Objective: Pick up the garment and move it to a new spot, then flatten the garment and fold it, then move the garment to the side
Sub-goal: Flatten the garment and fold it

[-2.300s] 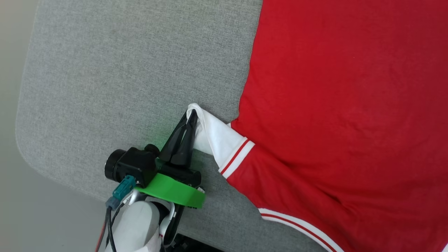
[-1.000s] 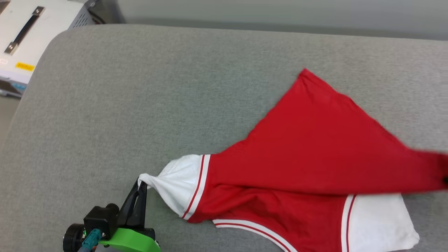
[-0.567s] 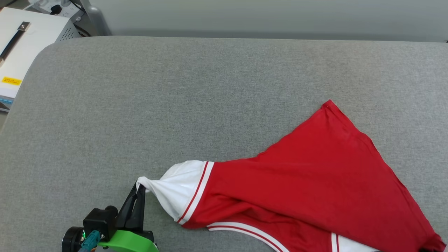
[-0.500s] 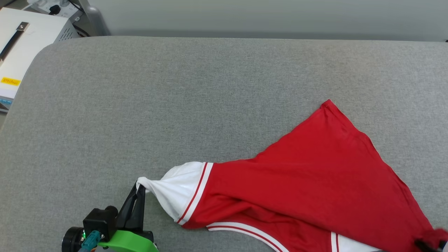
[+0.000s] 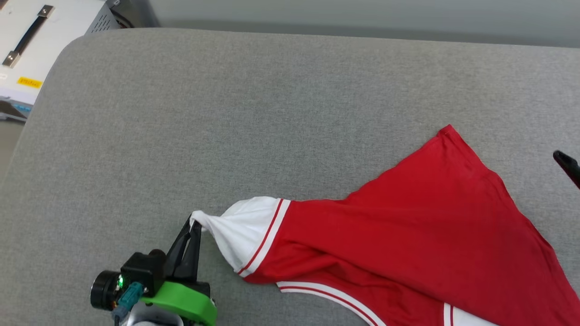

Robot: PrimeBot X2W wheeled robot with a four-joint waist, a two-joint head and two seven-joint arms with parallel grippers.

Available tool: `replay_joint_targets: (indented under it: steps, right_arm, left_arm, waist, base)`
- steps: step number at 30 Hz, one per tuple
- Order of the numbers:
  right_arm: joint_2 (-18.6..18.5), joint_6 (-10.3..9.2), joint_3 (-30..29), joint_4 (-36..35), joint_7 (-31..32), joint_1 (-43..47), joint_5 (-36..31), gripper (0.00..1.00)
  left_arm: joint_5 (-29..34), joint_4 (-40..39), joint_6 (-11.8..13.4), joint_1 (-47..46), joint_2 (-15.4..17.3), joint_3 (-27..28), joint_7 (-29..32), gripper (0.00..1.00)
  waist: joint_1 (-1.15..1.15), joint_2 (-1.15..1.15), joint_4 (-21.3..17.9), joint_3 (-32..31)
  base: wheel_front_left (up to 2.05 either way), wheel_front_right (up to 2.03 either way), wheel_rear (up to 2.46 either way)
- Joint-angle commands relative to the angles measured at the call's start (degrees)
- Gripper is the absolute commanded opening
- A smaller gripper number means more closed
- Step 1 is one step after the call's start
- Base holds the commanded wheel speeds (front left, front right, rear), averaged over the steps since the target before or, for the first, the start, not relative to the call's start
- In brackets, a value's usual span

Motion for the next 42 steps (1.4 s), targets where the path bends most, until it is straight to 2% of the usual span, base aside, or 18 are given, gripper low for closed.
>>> replay_joint_targets:
  steps: [1,3,4,6,7,10,16,21,24,25,26,27,34,42]
  right_arm:
    - [-0.75,-0.03,1.85,-0.24,1.93,-3.29,-0.58,1.00]
    - [-1.93,-0.03,5.36,0.68,5.49,-8.06,-0.56,1.00]
    - [-3.00,-0.03,11.11,3.28,10.97,-15.14,-0.53,1.00]
    - [-3.01,-0.03,15.47,5.63,14.19,-20.04,-1.10,1.00]
    - [-2.60,-0.03,19.52,8.66,17.10,-24.47,-1.83,1.00]
    - [-2.20,-0.03,25.00,13.88,19.99,-30.40,-3.12,1.00]
    - [-1.02,-0.03,31.64,23.24,19.97,-36.95,-3.91,1.00]
    - [-1.60,-0.03,38.38,28.92,18.34,-35.71,-2.31,1.00]
    - [-2.05,-0.03,41.12,30.01,17.03,-34.59,-1.05,1.00]
    - [-2.19,-0.03,41.97,30.31,16.49,-34.49,-0.63,0.73]
    - [-2.26,-0.03,42.55,30.57,15.70,-34.58,-0.31,0.20]
    - [-2.31,-0.03,42.97,30.72,15.01,-34.78,-0.09,0.00]
    - [-1.64,-0.03,42.57,31.05,5.28,-37.47,1.62,0.00]
    - [-3.01,-0.03,40.93,27.39,-7.10,-37.44,2.61,0.00]
  left_arm:
    - [0.59,-0.48,-0.26,-1.87,-0.26,-0.32,-0.34,0.00]
    - [0.90,-0.95,-0.33,-3.05,-0.54,-0.96,-0.34,0.00]
    - [1.24,-1.65,-0.44,-4.82,-1.06,-1.86,-0.34,0.00]
    - [1.46,-2.26,-0.50,-6.02,-1.44,-2.36,-0.34,0.00]
    - [1.64,-2.76,-0.55,-7.02,-1.82,-2.75,-0.34,0.00]
    - [1.84,-3.50,-0.62,-8.32,-2.51,-3.38,-0.34,0.00]
    - [1.90,-4.53,-0.77,-10.46,-3.57,-4.59,-0.34,0.00]
    - [2.00,-4.69,-0.86,-11.26,-4.15,-4.85,-0.34,0.00]
    - [2.11,-4.48,-0.90,-11.32,-4.29,-4.72,-0.34,0.00]
    - [2.16,-4.33,-0.91,-11.29,-4.32,-4.58,-0.34,0.00]
    - [2.23,-4.14,-0.92,-11.24,-4.33,-4.42,-0.34,0.00]
    - [2.30,-3.99,-0.93,-11.15,-4.31,-4.26,-0.34,0.00]
    - [2.89,-3.24,-0.99,-9.78,-3.58,-2.97,-0.34,0.00]
    - [3.61,-5.09,-1.05,-8.71,-0.97,-1.74,-0.34,0.00]
  waist:
    - [0.00,0.00,2.21,2.59]
    - [0.00,0.00,3.21,4.16]
    - [0.00,0.00,4.60,6.47]
    - [0.00,0.00,5.53,8.07]
    - [0.00,0.00,6.33,9.47]
    - [0.00,0.00,7.57,11.41]
    - [0.00,0.00,9.83,14.71]
    - [0.00,0.00,10.72,15.89]
    - [0.00,0.00,10.67,15.82]
    - [0.00,0.00,10.47,15.63]
    - [0.00,0.00,10.27,15.32]
    - [0.00,0.00,10.06,15.03]
    - [0.00,0.00,7.67,10.21]
    - [0.00,0.00,4.20,3.63]
  base:
    - [0.00,0.00,0.00]
    - [0.00,0.00,0.00]
    - [0.00,0.00,0.00]
    - [0.00,0.00,0.00]
    - [0.00,0.00,0.00]
    - [0.00,0.00,0.00]
    - [0.00,0.00,0.00]
    - [0.00,0.00,0.00]
    - [0.00,0.00,0.00]
    - [0.00,0.00,0.00]
    - [0.00,0.00,0.00]
    - [0.00,0.00,0.00]
    - [0.00,0.00,0.00]
    - [0.00,0.00,0.00]
